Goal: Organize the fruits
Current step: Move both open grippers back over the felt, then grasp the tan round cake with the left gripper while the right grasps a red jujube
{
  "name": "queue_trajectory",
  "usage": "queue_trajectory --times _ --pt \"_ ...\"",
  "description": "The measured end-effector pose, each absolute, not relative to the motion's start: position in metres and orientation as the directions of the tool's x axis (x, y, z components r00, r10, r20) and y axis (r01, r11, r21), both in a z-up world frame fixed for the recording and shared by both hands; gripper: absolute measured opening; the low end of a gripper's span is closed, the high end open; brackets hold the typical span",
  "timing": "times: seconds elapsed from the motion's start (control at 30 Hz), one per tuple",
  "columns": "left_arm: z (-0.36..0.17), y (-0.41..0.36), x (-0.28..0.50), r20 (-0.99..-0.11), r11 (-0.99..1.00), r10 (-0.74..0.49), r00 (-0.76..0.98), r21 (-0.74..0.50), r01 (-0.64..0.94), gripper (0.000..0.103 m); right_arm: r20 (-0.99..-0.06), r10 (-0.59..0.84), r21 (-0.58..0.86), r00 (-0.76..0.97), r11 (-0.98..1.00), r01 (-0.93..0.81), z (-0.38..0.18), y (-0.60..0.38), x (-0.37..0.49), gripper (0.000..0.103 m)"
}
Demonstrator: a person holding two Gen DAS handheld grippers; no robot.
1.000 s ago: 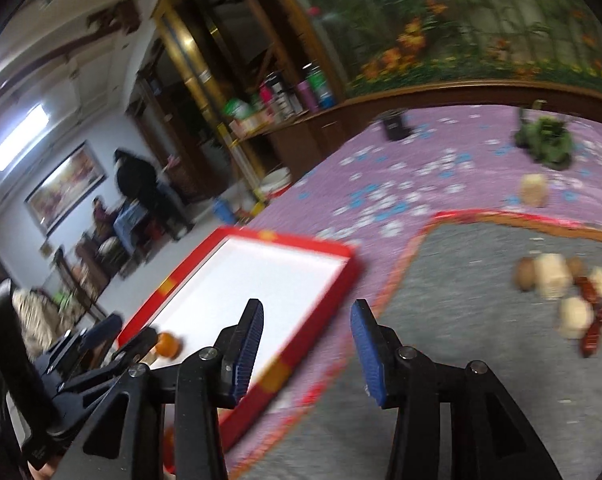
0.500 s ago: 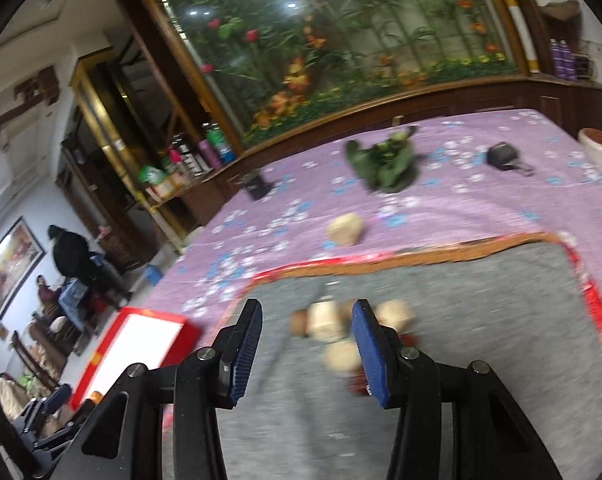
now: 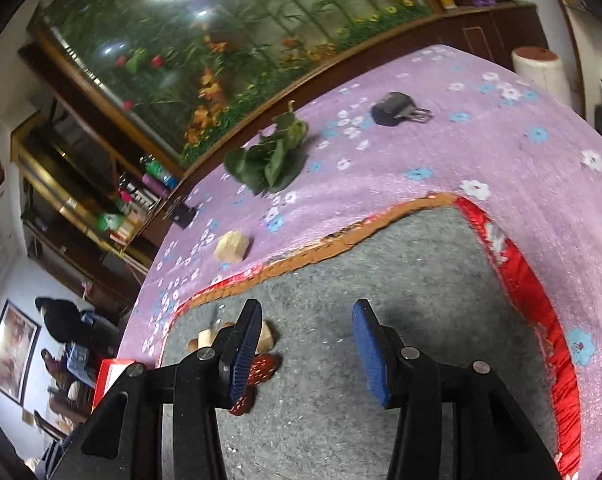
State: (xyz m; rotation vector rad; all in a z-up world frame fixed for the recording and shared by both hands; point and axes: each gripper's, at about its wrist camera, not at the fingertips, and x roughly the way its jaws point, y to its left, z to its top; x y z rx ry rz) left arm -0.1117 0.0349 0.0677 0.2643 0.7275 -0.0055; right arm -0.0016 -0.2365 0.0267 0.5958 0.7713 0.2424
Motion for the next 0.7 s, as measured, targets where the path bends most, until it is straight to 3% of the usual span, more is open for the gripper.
queue_trajectory --times 0.17,0.4,0.5,0.7 --pt "0.053 0.002 -0.081 -0.724 0.967 0.003 0.69 0.178 0.183 0.062 -0.6 0.438 0.597 0.67 0.802 0.01 0.023 -0.23 0.0 0.046" --pt "0.041 0.001 -0.068 -0.744 0.967 0.059 0.666 0.208 0.146 0.062 -0.619 0.557 0.587 0.554 0.797 -0.146 0.018 -0.191 0.001 0.046" --pt "0.042 0.013 -0.072 -0.732 0.969 0.083 0.676 0.217 0.117 0.062 -0.66 0.563 0.514 0.498 0.821 -0.247 0.016 -0.159 -0.003 0.042" --pt "0.041 0.032 -0.082 -0.725 0.976 0.093 0.683 0.203 0.083 0.062 -0.733 0.423 0.28 0.533 0.901 -0.331 0.009 -0.114 -0.013 0.036"
